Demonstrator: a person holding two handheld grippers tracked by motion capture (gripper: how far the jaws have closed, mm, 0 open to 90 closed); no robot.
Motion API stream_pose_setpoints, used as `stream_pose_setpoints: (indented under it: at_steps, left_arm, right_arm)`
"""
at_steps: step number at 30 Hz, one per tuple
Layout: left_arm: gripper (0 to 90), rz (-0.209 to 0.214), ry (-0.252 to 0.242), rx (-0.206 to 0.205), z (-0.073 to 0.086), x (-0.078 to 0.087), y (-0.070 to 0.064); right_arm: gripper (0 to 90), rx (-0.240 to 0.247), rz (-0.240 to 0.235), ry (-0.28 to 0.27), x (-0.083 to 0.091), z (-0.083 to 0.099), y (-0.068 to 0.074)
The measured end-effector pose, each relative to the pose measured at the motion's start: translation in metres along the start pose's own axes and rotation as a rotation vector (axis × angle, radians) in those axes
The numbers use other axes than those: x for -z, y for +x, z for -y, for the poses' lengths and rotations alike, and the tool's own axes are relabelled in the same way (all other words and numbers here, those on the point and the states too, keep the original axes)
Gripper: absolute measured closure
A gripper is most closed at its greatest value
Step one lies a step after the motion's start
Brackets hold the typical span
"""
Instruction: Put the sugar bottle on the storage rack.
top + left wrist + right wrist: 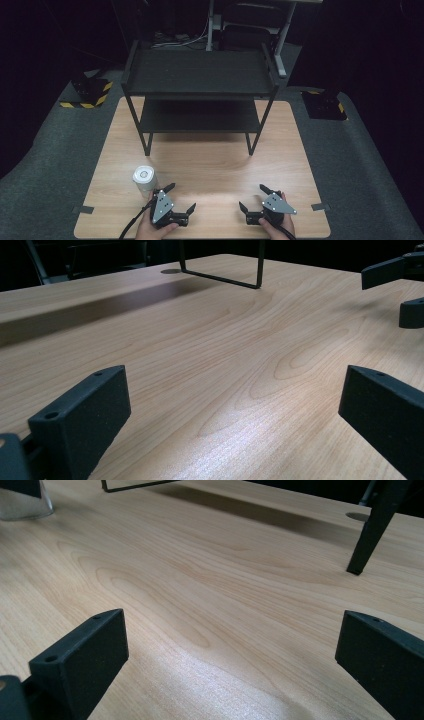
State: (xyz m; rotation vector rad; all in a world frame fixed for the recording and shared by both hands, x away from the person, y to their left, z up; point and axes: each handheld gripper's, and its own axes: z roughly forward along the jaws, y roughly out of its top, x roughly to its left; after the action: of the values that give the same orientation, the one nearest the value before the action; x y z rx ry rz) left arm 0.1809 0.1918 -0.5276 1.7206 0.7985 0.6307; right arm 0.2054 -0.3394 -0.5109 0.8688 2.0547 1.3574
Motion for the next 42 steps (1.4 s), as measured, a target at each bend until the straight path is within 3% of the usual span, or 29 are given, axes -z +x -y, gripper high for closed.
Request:
stream_pose_setpoints:
  at_steps: [9,28,42]
  left_arm:
    - [0.5,0.004,0.0,-0.018,0.0,0.001,-0.001]
    - [0.5,0.012,-0.018,-0.024,0.001,0.003,-0.001]
    - [0.5,0.035,-0.134,-0.028,-0.019,0.021,-0.006]
  right_arm:
    - [0.6,0.031,-0.007,-0.008,0.001,0.001,0.0]
    - [0.6,0.032,-0.023,-0.018,0.001,0.003,-0.003]
    - [0.6,0.031,-0.024,-0.017,0.001,0.003,-0.003]
